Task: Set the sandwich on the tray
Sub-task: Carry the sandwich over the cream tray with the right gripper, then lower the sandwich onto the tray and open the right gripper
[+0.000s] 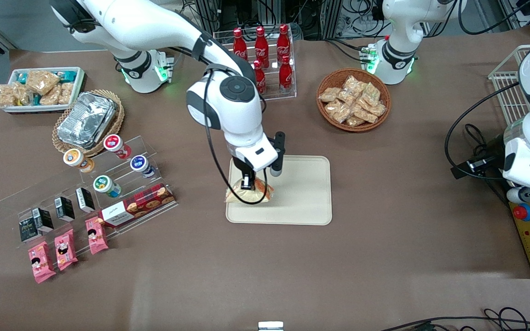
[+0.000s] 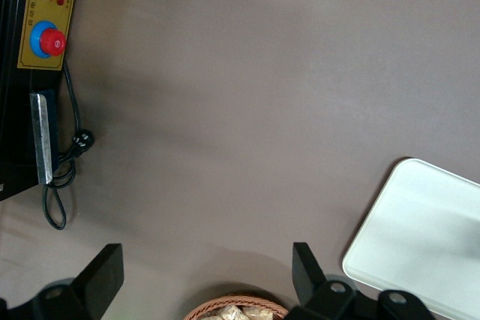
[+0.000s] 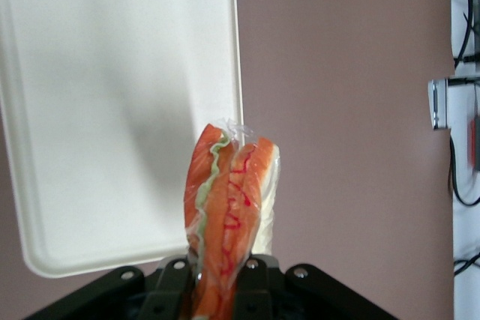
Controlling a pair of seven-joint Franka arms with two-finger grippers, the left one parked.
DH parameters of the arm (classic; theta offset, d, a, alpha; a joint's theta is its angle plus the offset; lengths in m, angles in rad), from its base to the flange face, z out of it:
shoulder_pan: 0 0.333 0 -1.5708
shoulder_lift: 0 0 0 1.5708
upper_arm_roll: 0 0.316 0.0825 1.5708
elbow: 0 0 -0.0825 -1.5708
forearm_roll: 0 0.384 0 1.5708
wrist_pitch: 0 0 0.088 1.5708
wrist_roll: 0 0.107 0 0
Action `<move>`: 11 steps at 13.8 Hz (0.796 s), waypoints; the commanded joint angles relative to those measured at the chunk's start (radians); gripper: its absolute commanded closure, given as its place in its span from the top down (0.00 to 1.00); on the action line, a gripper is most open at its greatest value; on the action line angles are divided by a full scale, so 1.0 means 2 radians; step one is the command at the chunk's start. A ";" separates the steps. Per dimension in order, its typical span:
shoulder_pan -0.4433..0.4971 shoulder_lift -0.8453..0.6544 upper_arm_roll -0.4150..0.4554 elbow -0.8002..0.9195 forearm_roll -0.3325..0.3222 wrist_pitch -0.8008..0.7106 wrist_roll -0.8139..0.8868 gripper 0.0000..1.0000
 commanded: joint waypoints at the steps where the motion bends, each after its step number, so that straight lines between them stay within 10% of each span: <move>1: 0.006 0.045 -0.004 0.019 -0.019 0.032 -0.008 0.03; 11: 0.005 0.102 -0.008 0.022 -0.017 0.065 0.009 0.04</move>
